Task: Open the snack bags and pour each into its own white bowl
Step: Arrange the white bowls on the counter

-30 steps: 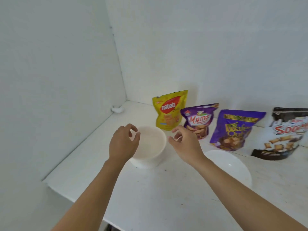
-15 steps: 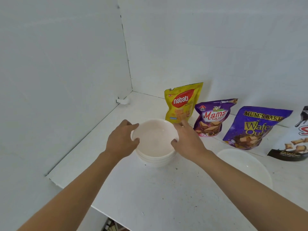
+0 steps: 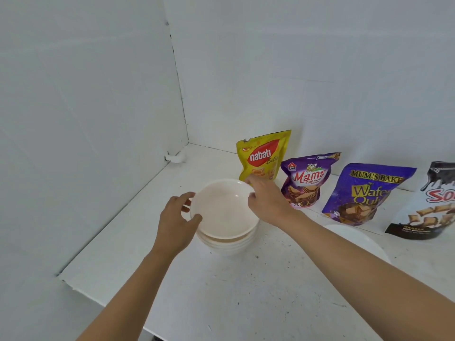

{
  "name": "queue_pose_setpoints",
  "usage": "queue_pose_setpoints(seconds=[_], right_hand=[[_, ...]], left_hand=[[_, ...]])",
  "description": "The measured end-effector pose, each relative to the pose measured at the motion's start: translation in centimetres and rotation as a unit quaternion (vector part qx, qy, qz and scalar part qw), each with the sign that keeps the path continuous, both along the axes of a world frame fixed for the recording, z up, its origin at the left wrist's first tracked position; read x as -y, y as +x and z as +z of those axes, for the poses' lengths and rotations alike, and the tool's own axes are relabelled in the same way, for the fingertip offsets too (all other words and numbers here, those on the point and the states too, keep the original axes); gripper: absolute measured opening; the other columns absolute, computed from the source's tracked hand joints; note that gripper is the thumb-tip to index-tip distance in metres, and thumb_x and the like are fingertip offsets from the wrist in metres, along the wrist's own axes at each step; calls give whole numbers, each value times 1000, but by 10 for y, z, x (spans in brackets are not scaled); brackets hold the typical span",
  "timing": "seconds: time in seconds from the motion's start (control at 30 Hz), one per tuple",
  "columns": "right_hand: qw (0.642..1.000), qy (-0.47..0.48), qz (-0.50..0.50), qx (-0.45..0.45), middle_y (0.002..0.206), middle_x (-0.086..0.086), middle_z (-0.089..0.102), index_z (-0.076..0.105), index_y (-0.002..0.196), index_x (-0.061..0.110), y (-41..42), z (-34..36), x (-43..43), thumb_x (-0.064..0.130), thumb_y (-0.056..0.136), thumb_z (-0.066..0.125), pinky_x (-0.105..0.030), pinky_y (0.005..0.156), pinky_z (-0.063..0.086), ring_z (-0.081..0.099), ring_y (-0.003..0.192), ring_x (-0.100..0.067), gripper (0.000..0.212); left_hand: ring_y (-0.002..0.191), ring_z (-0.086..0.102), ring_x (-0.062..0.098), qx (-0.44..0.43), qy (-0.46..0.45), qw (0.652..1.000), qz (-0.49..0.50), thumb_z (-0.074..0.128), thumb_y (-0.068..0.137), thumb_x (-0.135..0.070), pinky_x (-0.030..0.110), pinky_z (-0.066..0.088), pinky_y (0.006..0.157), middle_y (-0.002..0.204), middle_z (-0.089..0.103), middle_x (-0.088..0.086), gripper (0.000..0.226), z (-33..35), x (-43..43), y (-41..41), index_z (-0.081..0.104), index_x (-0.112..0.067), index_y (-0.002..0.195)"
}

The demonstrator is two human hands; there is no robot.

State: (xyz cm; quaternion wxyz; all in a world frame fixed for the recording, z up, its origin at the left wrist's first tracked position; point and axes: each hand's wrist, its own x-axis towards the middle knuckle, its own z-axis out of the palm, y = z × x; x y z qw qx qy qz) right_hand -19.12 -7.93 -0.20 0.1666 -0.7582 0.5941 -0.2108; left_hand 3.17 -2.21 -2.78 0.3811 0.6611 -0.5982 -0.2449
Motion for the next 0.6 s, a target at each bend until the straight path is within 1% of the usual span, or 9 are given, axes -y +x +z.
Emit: queue_pose_setpoints(seconds=[0.1, 0.2, 0.27, 0.33, 0.37, 0.43, 0.47, 0.53, 0.6], right_hand=[[995, 21, -25, 94, 110, -9, 64, 53, 119, 16, -10, 11, -6, 4, 92, 49, -47, 79, 56, 60, 99, -28, 30], [983, 14, -68, 169, 112, -4, 63, 55, 119, 19, -26, 29, -17, 6, 93, 49, -44, 70, 60, 60, 98, -23, 29], [970, 1, -105, 219, 107, -3, 64, 58, 117, 19, -42, 43, -26, 5, 91, 50, -41, 66, 59, 61, 94, -21, 30], [955, -15, -143, 258, 102, -5, 67, 60, 112, 21, -63, 56, -38, 6, 89, 50, -44, 68, 59, 62, 90, -21, 29], [949, -23, -160, 272, 99, -6, 68, 60, 110, 22, -74, 61, -45, 6, 89, 51, -42, 65, 59, 62, 87, -20, 28], [938, -46, -192, 286, 92, -8, 69, 61, 104, 24, -100, 66, -61, 6, 89, 51, -28, 52, 54, 61, 80, -19, 26], [933, -53, -208, 288, 88, -8, 69, 61, 103, 24, -115, 66, -69, 6, 88, 51, -26, 53, 52, 61, 80, -21, 26], [923, -51, -239, 296, 88, -6, 67, 61, 105, 25, -145, 65, -86, 7, 90, 51, -37, 62, 58, 63, 82, -20, 25], [916, -42, -265, 297, 90, 0, 67, 59, 108, 26, -177, 60, -103, 10, 92, 51, -43, 65, 59, 63, 82, -14, 25]], left_hand=[[100, 59, 15, 7, -4, 1000, -22, 66, 88, -10, 23, 39, 81, 114, 63, -7, 48, 25, 8, -2, 59, -27, 133], [93, 63, 10, -13, -9, 999, -51, 64, 89, -11, 17, 42, 73, 109, 68, -8, 46, 57, 17, -12, 61, -35, 128], [90, 66, 10, -50, -8, 996, -78, 63, 88, -12, 24, 50, 76, 105, 70, -8, 45, 75, 20, -27, 62, -42, 121], [88, 69, 12, -81, -9, 991, -107, 63, 88, -12, 28, 51, 74, 104, 72, -8, 45, 87, 22, -48, 63, -44, 121], [87, 70, 13, -90, -11, 988, -122, 62, 88, -12, 28, 50, 72, 104, 72, -7, 46, 90, 22, -61, 63, -43, 123], [87, 70, 16, -106, -15, 983, -149, 62, 89, -11, 27, 50, 72, 107, 71, -4, 47, 93, 21, -90, 62, -40, 126], [89, 69, 18, -110, -16, 980, -163, 62, 89, -10, 28, 51, 74, 109, 71, -4, 48, 93, 20, -106, 62, -39, 127], [94, 67, 17, -117, -13, 974, -195, 62, 89, -7, 27, 50, 80, 111, 69, -7, 48, 90, 17, -141, 63, -37, 125], [94, 66, 16, -125, -1, 966, -225, 62, 89, -3, 22, 50, 76, 106, 69, -6, 46, 84, 12, -176, 63, -34, 123]])
